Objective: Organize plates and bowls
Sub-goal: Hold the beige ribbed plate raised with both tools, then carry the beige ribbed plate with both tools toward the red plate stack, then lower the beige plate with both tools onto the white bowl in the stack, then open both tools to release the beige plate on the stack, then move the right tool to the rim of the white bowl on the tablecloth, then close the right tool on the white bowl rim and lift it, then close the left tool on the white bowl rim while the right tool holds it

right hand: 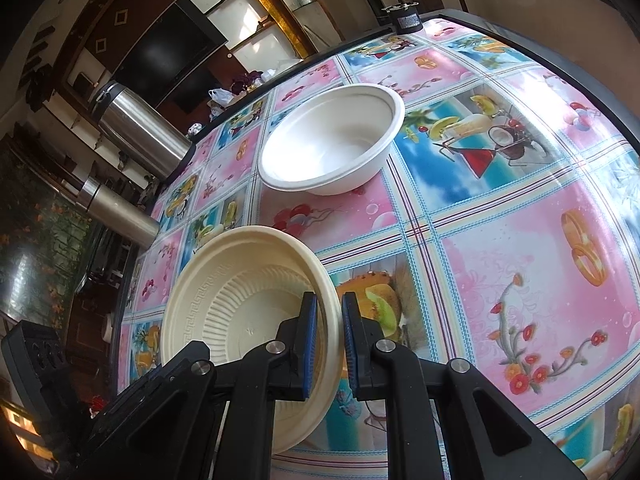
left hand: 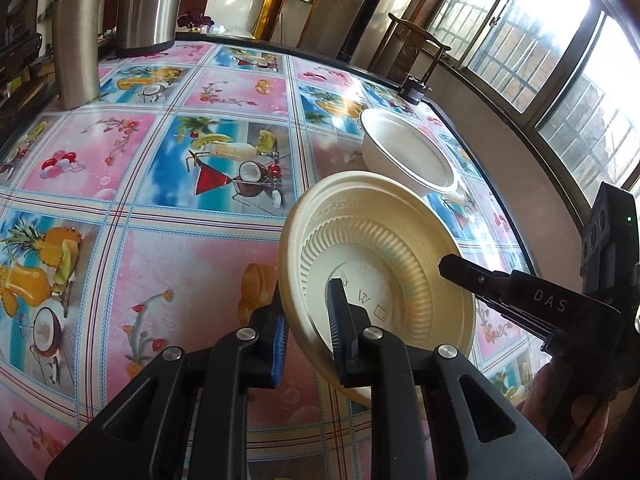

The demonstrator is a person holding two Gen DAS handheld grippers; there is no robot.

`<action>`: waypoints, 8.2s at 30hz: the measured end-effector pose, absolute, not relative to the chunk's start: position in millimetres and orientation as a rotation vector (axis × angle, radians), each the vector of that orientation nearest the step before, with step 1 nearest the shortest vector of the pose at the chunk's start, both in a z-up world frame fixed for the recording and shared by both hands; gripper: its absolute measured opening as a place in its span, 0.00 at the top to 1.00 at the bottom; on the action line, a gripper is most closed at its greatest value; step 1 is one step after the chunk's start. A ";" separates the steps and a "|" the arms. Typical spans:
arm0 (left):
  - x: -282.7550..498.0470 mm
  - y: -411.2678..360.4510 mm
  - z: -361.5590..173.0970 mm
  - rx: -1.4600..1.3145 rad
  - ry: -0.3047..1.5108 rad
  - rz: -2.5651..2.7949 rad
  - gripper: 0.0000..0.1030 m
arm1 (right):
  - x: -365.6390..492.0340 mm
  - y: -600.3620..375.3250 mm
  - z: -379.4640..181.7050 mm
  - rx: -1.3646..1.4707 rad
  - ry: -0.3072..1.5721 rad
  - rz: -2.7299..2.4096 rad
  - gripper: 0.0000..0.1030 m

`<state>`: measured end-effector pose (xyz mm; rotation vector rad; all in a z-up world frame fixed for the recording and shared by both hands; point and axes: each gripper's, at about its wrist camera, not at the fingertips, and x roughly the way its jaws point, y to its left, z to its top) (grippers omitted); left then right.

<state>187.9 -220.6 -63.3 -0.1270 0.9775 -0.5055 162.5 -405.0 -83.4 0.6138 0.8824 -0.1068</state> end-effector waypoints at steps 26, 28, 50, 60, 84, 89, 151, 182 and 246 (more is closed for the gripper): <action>152.5 -188.3 -58.9 -0.110 0.892 -0.382 0.84 | 152.3 -379.6 -88.4 0.697 0.842 -0.023 0.85; 143.4 -180.8 -58.3 -0.098 0.881 -0.362 0.84 | 149.5 -370.2 -85.5 0.684 0.826 0.000 0.84; 68.4 -79.1 -25.7 -0.045 0.766 -0.213 0.84 | 91.7 -261.0 -60.3 0.631 0.631 0.228 0.83; 44.8 -25.9 -5.7 -0.080 0.697 -0.104 0.84 | 83.8 -202.8 -38.7 0.611 0.625 0.334 0.83; 30.2 66.6 -8.6 -0.211 0.656 0.061 0.84 | 80.6 -84.0 -15.3 0.470 0.659 0.465 0.81; 33.1 77.6 -16.7 -0.232 0.675 0.078 0.84 | 86.5 -67.1 -22.7 0.449 0.683 0.471 0.81; 7.9 105.0 3.6 -0.029 0.543 0.403 0.36 | 103.6 -76.2 -49.7 0.461 0.741 0.440 0.80; 169.9 -235.0 -25.6 0.023 0.737 -0.255 0.20 | 160.1 -492.4 -59.5 0.905 0.576 -0.207 0.68; 213.2 -207.8 -84.8 -0.198 1.122 -0.517 0.20 | 166.2 -414.0 -88.5 0.740 0.988 0.075 0.71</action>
